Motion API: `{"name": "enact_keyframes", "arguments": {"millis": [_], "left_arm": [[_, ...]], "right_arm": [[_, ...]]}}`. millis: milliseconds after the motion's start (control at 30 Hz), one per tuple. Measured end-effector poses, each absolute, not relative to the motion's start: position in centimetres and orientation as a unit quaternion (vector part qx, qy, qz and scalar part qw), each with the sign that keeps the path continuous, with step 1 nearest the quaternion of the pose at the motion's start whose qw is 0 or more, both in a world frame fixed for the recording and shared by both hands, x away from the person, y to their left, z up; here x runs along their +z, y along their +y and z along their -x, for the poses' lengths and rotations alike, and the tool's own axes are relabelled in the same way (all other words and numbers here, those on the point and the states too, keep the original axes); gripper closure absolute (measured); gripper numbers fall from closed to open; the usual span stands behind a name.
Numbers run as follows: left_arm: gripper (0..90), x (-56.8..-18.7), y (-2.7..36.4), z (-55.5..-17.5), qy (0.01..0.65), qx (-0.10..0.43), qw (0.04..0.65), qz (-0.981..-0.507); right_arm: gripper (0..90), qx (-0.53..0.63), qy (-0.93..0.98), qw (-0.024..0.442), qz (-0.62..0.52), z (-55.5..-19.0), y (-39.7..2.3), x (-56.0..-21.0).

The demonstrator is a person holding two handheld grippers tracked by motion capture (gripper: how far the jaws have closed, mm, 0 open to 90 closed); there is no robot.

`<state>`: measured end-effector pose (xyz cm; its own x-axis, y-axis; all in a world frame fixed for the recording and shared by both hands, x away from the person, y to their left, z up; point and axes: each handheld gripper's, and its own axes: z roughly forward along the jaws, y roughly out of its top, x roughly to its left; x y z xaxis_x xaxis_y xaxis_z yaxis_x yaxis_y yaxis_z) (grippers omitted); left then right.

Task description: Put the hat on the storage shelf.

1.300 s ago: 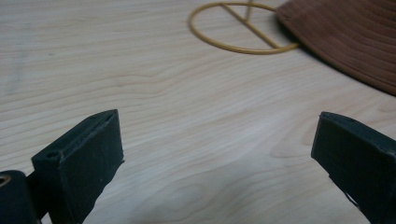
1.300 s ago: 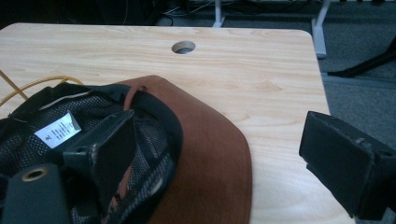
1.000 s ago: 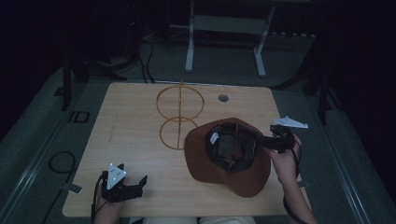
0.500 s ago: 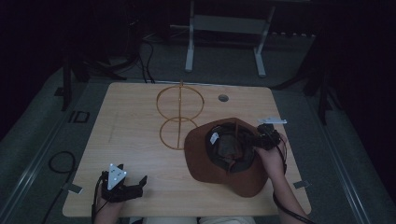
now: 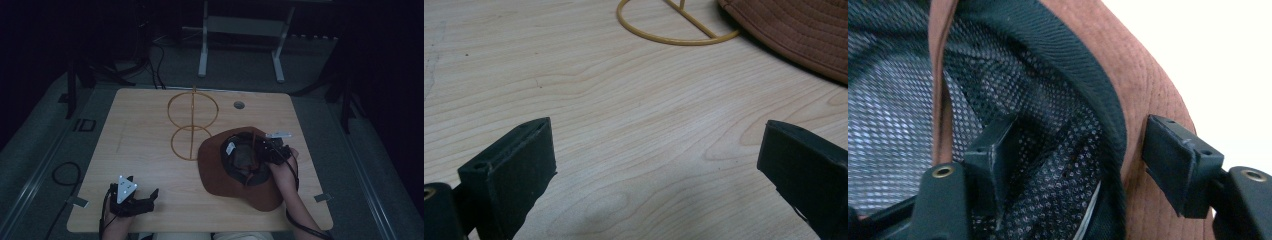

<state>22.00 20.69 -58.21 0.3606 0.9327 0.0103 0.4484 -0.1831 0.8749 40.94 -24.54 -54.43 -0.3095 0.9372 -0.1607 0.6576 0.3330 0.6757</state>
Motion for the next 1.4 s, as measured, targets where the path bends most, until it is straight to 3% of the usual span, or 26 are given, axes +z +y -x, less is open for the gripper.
{"name": "enact_keyframes", "arguments": {"millis": [67,167,200,233,267,400,800,1100,1400], "left_arm": [[2.7,-58.2,20.7,-22.0,0.485,0.291,0.415,-0.712],[2.7,-58.3,20.6,-22.0,0.484,0.290,0.413,-0.715],[2.6,-58.3,20.6,-22.0,0.484,0.290,0.413,-0.715],[2.6,-58.3,20.6,-22.0,0.484,0.290,0.414,-0.714],[2.7,-58.3,20.7,-22.0,0.485,0.290,0.412,-0.715],[2.7,-58.3,20.7,-22.1,0.486,0.289,0.411,-0.715],[2.7,-58.1,20.1,-22.3,0.480,0.285,0.417,-0.717],[2.7,-58.0,18.9,-22.3,0.466,0.283,0.415,-0.728],[2.8,-55.2,14.5,-23.1,0.441,0.217,0.433,-0.756]], "right_arm": [[34.4,0.244,0.772,0.280,-0.517,-41.0,-24.3,-54.6],[47.3,0.217,0.770,0.292,-0.523,-41.3,-23.9,-54.8],[47.3,0.217,0.770,0.292,-0.523,-41.3,-23.9,-54.8],[55.2,0.210,0.770,0.298,-0.524,-41.3,-23.9,-54.8],[68.9,0.200,0.769,0.311,-0.521,-41.3,-24.1,-54.9],[81.9,0.220,0.759,0.307,-0.530,-41.1,-24.9,-54.1],[83.6,0.314,0.747,0.293,-0.507,-39.4,-26.2,-49.7],[83.6,0.357,0.729,0.313,-0.492,-37.4,-26.6,-46.0],[83.6,0.379,0.711,0.320,-0.498,-35.8,-28.0,-44.4]]}}
